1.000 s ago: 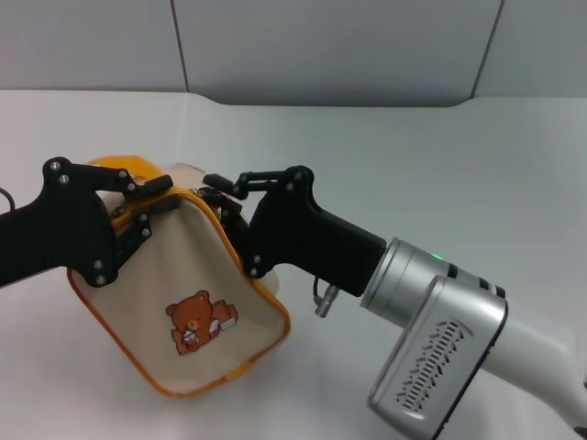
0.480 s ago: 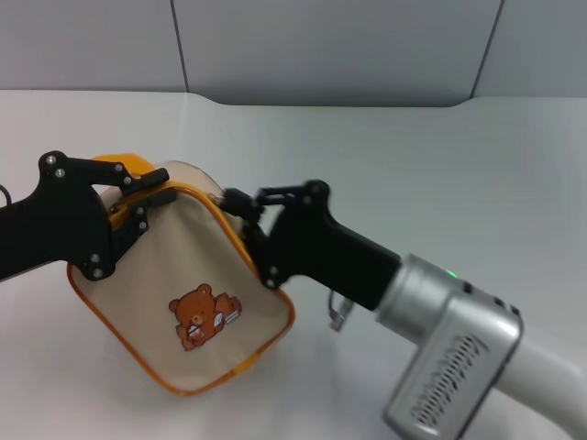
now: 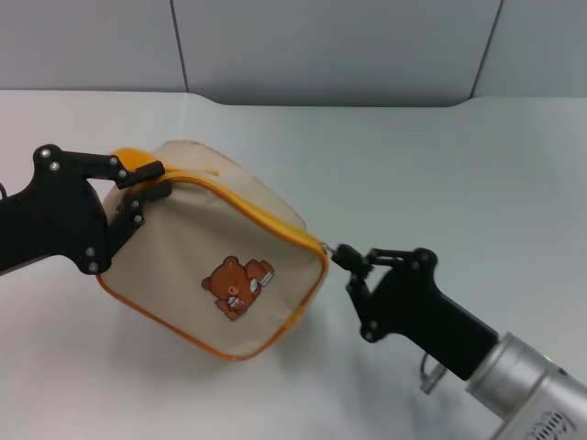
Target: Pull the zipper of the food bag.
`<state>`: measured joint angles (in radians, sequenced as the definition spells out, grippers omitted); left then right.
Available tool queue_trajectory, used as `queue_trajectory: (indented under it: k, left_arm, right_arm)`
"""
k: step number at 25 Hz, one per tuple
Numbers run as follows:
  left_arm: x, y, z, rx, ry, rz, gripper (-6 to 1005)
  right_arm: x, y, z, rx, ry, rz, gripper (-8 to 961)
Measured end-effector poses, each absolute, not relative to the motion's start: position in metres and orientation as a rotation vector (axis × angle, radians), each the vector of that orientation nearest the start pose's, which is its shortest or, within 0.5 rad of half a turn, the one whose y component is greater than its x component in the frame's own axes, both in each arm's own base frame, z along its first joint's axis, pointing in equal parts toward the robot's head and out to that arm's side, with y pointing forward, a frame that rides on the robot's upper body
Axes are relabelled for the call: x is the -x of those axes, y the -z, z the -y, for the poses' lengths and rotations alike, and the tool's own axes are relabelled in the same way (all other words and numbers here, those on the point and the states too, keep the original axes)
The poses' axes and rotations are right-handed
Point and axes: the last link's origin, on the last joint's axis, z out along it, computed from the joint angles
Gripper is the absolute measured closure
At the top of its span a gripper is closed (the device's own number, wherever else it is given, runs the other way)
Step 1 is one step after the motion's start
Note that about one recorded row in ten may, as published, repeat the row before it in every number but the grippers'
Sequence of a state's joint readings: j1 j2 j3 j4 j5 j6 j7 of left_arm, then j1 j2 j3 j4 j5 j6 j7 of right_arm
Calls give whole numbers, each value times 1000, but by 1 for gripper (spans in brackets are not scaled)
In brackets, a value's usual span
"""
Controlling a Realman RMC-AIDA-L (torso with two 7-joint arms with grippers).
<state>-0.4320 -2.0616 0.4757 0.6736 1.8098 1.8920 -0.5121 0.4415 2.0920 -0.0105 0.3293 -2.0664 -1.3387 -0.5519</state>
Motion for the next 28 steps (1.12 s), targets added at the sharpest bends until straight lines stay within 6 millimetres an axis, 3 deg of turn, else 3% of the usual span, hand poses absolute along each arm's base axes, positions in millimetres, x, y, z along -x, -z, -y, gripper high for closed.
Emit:
queue_trajectory:
  k: [8, 14, 17, 20, 23, 24, 28]
  left_arm:
    - [263, -51, -288, 2337, 892, -474, 973]
    - [265, -38, -287, 2335, 957, -357, 990]
    - [268, -31, -288, 2346, 967, -287, 979]
    - [268, -31, -288, 2362, 988, -224, 969]
    - [269, -34, -289, 2408, 1020, -87, 959]
    - [269, -34, -289, 2408, 1020, -87, 955]
    - [268, -39, -284, 2553, 1026, 41, 916]
  right_arm:
    - [-251, 101, -243, 2017, -645, 385, 945]
    - [-248, 79, -240, 1931, -815, 268, 942]
    - [-249, 70, -253, 2009, -960, 112, 752]
    - [-249, 64, -262, 2079, -1050, 20, 628]
    - [-246, 44, -284, 2319, -1224, -169, 506]
    - [-246, 44, -284, 2319, -1224, -169, 468]
    - [-235, 25, -299, 2598, -1259, -282, 314]
